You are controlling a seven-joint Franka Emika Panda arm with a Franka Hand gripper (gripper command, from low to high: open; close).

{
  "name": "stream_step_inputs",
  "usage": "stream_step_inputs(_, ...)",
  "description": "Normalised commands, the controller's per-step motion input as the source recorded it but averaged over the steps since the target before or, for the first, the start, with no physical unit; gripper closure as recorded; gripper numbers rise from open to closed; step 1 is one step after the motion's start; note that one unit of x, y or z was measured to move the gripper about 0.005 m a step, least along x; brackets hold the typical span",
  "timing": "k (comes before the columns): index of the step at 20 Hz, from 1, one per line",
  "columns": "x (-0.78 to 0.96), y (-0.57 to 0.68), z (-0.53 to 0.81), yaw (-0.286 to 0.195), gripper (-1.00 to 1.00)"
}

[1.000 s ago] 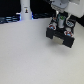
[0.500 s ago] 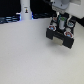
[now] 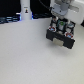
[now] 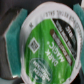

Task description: Open the kcup holder, insert the kcup into the holder, and close the kcup holder

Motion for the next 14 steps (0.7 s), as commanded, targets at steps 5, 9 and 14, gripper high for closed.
stream_step_inputs(5,0.12,0.1,0.14,0.004,-1.0)
stream_step_inputs(9,0.31,-0.08,0.49,0.023,-1.0)
stream_step_inputs(14,0.43,-0.26,0.72,0.063,-1.0)
